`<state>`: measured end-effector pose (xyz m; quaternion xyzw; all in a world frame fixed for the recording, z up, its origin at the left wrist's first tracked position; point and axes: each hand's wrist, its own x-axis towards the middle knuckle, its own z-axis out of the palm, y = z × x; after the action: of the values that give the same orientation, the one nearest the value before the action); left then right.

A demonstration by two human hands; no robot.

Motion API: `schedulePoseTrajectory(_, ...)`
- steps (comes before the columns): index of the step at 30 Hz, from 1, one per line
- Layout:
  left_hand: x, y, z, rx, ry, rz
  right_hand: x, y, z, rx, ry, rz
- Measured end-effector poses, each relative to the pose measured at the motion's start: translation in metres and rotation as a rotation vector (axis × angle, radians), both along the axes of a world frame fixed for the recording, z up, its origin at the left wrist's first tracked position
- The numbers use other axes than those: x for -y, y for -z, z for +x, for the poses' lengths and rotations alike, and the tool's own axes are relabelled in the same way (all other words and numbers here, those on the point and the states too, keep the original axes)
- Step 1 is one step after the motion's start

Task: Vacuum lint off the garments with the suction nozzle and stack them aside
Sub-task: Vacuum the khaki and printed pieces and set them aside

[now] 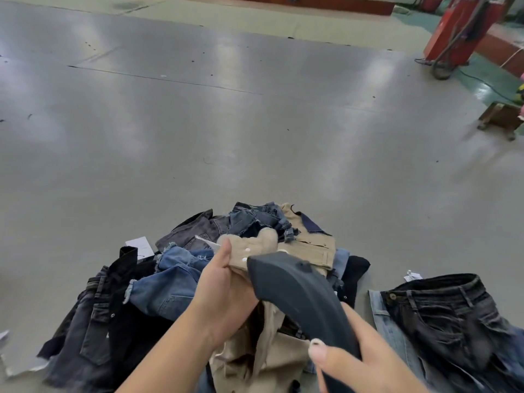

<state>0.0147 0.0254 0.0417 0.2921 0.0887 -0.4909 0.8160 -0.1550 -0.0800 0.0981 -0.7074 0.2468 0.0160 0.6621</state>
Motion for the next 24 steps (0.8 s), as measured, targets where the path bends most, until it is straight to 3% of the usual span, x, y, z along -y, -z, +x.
schedulePoseTrajectory(4, 0.001, 0.003, -0.006, 0.039, 0.069, 0.054, -0.003, 0.001, 0.004, -0.026, -0.001, -0.059)
schedulePoseTrajectory(8, 0.001, 0.0, -0.006, 0.019, 0.033, -0.007, 0.008, -0.008, 0.001, 0.025, 0.185, 0.111)
schedulePoseTrajectory(15, 0.003, 0.0, -0.011, 0.023, 0.071, 0.058, -0.006, 0.0, 0.005, -0.038, 0.013, -0.073)
schedulePoseTrajectory(19, 0.002, -0.002, -0.012, 0.006, 0.021, -0.012, 0.007, -0.011, 0.003, 0.05, 0.209, 0.144)
schedulePoseTrajectory(24, -0.001, -0.001, -0.009, 0.119, -0.094, 0.009, 0.007, -0.019, -0.007, 0.125, 0.238, 0.199)
